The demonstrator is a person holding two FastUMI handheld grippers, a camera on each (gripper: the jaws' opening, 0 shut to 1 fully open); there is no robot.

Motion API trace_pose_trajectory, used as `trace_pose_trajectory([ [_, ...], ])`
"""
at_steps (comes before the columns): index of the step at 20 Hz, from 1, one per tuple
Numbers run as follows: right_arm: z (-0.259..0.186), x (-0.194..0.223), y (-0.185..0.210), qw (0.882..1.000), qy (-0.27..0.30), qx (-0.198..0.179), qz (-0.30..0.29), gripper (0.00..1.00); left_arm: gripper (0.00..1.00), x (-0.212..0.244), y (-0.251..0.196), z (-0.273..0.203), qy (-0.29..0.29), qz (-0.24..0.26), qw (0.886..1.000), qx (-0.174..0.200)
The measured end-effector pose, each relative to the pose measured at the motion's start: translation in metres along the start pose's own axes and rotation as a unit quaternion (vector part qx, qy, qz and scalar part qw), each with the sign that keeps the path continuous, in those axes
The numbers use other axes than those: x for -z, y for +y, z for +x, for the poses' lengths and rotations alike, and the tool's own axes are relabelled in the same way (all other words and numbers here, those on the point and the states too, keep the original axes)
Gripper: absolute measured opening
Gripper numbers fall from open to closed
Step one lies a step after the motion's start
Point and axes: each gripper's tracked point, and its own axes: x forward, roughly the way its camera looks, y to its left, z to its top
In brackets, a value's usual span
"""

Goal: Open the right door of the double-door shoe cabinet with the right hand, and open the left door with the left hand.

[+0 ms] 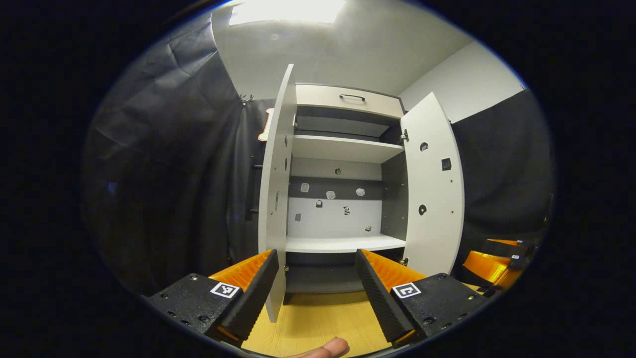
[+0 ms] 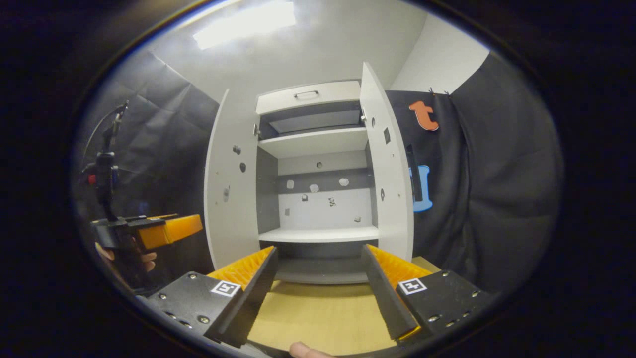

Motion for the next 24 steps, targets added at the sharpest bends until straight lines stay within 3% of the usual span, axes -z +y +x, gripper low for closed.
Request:
trace_pose_trajectory([
  [4, -0.007, -0.008, -0.004, 1.000, -0.014, -0.004, 0.016, 0.99, 0.96, 0.008, 0.000, 0.004, 0.014, -0.008, 1.000, -0.005],
  [9, -0.004, 0.007, -0.017, 0.999, 0.005, 0.021, -0.029, 0.99, 0.96, 0.011, -0.010, 0.006, 0.019, -0.005, 1.000, 0.006],
  [24, -0.001, 0.020, -0.025, 1.000, 0.002, 0.010, -0.022, 1.00, 0.96, 0.026, -0.033, 0.011, 0.021, 0.008, 1.000, 0.019],
])
